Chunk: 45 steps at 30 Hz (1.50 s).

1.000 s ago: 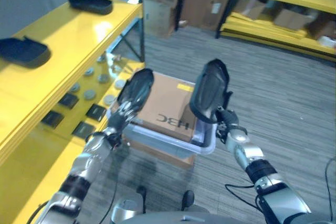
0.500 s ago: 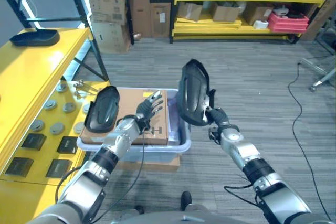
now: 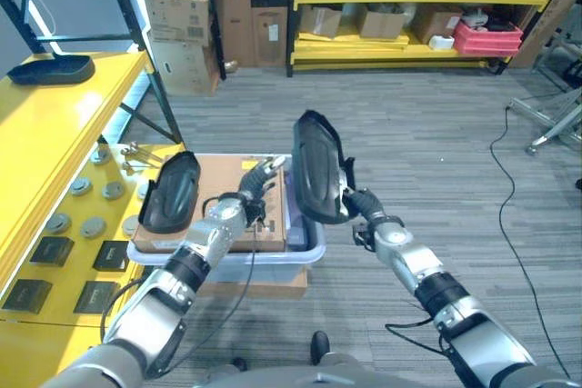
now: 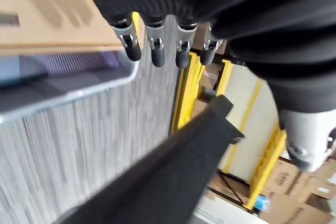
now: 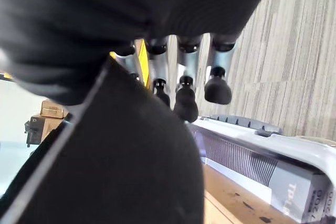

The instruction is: Move parts from the plastic box to the shelf.

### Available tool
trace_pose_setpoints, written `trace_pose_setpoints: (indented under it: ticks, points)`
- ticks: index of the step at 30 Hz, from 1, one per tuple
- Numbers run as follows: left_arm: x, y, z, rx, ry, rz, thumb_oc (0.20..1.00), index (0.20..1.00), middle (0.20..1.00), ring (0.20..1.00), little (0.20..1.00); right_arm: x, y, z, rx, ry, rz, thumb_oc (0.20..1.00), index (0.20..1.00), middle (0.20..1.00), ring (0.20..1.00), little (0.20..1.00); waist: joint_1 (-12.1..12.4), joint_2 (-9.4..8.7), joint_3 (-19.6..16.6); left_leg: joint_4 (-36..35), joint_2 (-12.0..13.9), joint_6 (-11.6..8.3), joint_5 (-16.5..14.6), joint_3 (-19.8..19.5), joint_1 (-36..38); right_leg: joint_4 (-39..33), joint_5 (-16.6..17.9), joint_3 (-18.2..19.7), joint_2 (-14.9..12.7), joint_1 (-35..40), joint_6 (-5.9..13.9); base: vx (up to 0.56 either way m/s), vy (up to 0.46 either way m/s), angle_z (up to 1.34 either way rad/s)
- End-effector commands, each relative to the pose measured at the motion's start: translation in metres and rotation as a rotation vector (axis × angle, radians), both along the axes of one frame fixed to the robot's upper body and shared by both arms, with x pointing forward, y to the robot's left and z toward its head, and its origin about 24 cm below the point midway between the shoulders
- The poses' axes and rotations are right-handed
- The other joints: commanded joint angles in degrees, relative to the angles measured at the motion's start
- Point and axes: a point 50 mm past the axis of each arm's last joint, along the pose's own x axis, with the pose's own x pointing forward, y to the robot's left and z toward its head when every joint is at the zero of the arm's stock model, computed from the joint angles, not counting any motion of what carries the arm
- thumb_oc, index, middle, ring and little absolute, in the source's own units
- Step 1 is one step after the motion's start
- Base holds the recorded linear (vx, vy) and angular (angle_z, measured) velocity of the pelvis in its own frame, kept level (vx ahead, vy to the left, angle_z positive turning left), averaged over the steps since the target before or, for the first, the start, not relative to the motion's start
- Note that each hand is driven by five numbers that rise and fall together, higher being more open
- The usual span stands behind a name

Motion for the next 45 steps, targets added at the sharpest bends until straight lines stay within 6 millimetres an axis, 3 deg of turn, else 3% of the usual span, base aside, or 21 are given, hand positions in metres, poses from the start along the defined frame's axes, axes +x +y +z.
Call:
trace_pose_setpoints:
  ticks: [1,22,35,42,43,45]
  points:
    - [0.024,-0.005,0.023,0.128,-0.079,-0.011,1.000,1.000,1.000,1.000,1.000,0.034,0.021,0.049,0.001,-0.168,0.070,0.200,0.200,0.200,0.200,0.200,1.55,-0.46,-2.69,4.07,2.25,-1.19,-4.07,-0.97,-2.21,0.40,-3.66,-0.12,-3.34,1.28,5.52,0.00,0.000,0.00]
    - [0.014,-0.038,0.027,0.074,-0.134,-0.125,1.000,1.000,1.000,1.000,1.000,0.027,0.048,0.022,-0.037,-0.064,0.148,0.200,0.200,0.200,0.200,0.200,2.28,-0.26,-2.37,3.36,1.98,-1.12,-3.96,-1.88,-1.95,0.29,-3.55,-0.90,-3.41,1.30,5.45,0.00,0.000,0.00]
    - [0.007,-0.047,0.025,0.243,-0.174,-0.306,1.000,1.000,1.000,1.000,1.000,0.027,0.063,0.025,-0.023,-0.068,0.185,0.200,0.200,0.200,0.200,0.200,2.48,0.05,-2.30,3.11,1.91,-1.10,-3.94,-2.21,-1.82,0.36,-3.67,-0.73,-3.28,1.38,5.43,0.00,0.000,0.00]
    - [0.003,-0.057,0.029,0.204,-0.170,-0.349,1.000,1.000,1.000,1.000,1.000,0.029,0.069,0.027,0.002,-0.068,0.174,0.200,0.200,0.200,0.200,0.200,2.67,0.37,-2.30,2.91,1.79,-1.08,-3.96,-2.28,-1.55,0.27,-3.56,-0.72,-3.36,1.54,5.49,0.00,0.000,0.00]
    - [0.003,-0.059,0.031,0.182,-0.179,-0.327,0.200,0.200,0.200,0.200,0.200,0.030,0.071,0.028,0.009,-0.067,0.173,0.200,0.200,0.200,0.200,0.200,2.81,0.32,-2.33,2.84,1.75,-1.12,-3.96,-2.37,-1.52,0.23,-3.56,-0.81,-3.41,1.60,5.54,0.00,0.000,0.00]
    - [0.004,-0.059,0.033,0.146,-0.184,-0.317,0.200,0.200,0.200,0.200,0.200,0.031,0.074,0.029,0.017,-0.066,0.170,0.200,0.200,0.200,0.200,0.200,2.93,0.30,-2.35,2.77,1.72,-1.15,-3.91,-2.41,-1.45,0.20,-3.53,-0.86,-3.37,1.65,5.50,0.00,0.000,0.00]
